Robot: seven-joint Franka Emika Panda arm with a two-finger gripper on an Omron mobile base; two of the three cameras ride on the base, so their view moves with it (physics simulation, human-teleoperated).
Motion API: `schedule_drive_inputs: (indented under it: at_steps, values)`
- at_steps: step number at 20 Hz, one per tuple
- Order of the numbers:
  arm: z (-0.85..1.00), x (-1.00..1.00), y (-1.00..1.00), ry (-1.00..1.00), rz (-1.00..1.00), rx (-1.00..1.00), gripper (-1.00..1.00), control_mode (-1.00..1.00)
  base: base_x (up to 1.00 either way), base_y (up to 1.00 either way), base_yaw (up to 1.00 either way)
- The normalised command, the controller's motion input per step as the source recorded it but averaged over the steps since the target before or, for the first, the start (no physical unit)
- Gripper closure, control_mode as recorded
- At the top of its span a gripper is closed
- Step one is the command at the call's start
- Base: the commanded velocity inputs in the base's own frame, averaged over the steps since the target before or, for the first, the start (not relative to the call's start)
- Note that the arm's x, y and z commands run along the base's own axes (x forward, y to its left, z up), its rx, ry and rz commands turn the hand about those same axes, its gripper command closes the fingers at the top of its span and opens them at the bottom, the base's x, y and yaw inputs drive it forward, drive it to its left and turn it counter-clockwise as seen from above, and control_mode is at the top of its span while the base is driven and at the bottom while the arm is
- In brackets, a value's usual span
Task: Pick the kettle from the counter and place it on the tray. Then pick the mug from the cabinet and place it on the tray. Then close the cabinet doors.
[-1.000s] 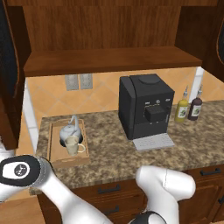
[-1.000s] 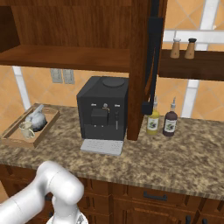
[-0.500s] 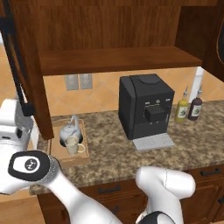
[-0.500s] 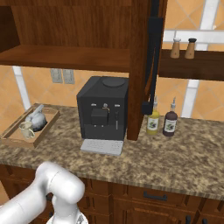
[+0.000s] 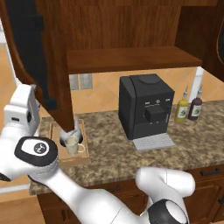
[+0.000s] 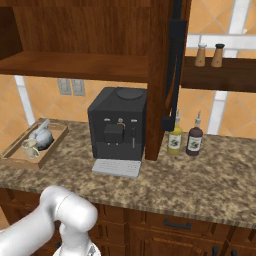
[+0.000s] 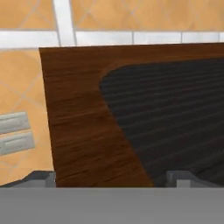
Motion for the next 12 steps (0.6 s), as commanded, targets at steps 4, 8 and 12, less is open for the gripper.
schedule_drive_inputs:
  at_steps: [4, 8, 12]
  values:
    - [0.29, 0.36, -0.39, 0.24, -0.04, 0.00, -1.00, -1.00, 0.00, 0.00, 0.00]
    - [0.13, 0.63, -0.26, 0.30, -0.03, 0.00, -1.00, -1.00, 0.00, 0.00, 0.00]
    - [0.06, 0.57, -0.19, 0.17, 0.00, 0.00, -1.00, -1.00, 0.00, 0.00, 0.00]
